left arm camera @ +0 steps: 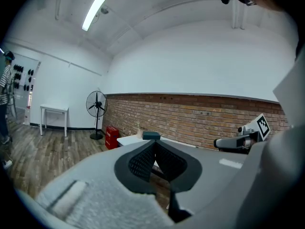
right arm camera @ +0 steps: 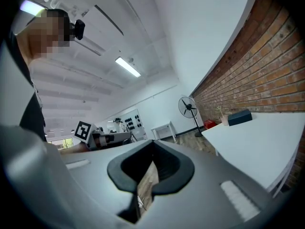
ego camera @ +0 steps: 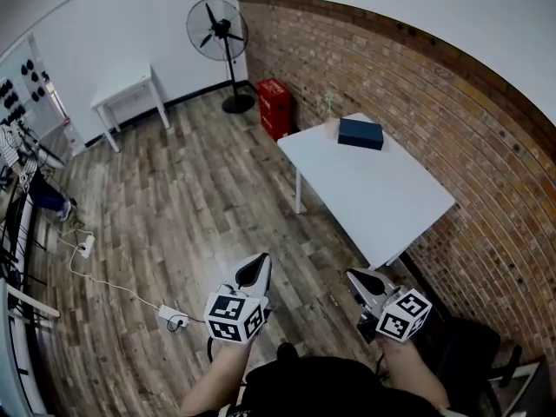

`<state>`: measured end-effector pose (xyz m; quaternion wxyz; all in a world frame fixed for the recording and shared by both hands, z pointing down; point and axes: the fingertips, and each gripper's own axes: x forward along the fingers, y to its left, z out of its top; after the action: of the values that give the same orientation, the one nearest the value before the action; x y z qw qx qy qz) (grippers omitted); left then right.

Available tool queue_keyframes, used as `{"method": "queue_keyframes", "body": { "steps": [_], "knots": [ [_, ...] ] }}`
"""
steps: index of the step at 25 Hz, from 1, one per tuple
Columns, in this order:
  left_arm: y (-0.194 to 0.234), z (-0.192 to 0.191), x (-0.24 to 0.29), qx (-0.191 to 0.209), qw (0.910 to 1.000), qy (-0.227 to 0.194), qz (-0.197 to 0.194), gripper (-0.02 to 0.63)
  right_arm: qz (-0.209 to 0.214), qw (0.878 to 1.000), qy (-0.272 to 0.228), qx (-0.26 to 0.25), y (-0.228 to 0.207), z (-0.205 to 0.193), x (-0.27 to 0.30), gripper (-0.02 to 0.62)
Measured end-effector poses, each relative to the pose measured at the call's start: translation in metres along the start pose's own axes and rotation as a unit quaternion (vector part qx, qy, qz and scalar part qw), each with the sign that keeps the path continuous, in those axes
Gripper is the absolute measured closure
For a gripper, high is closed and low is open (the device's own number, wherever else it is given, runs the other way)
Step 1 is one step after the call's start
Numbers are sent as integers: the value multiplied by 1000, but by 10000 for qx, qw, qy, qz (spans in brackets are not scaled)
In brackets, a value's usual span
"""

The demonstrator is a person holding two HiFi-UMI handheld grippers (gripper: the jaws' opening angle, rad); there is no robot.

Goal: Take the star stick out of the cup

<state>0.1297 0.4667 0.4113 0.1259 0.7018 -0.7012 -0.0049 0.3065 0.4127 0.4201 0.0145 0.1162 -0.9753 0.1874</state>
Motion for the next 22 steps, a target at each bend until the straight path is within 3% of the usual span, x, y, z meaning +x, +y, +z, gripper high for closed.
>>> {"method": "queue_keyframes", "body": {
  "steps": [10,17,22],
  "knots": [
    [58,0,10,-142,9997,-27,186,600,541,9980,324,-23,17,-9,85,594],
    [79,1,60,-133,9997,174,142,600,521,9982,219,209,-27,2,125,594],
    [112,10,131,-91,9995,234,193,600,539,9978,230,300,-91,8,170,594]
  ]
}}
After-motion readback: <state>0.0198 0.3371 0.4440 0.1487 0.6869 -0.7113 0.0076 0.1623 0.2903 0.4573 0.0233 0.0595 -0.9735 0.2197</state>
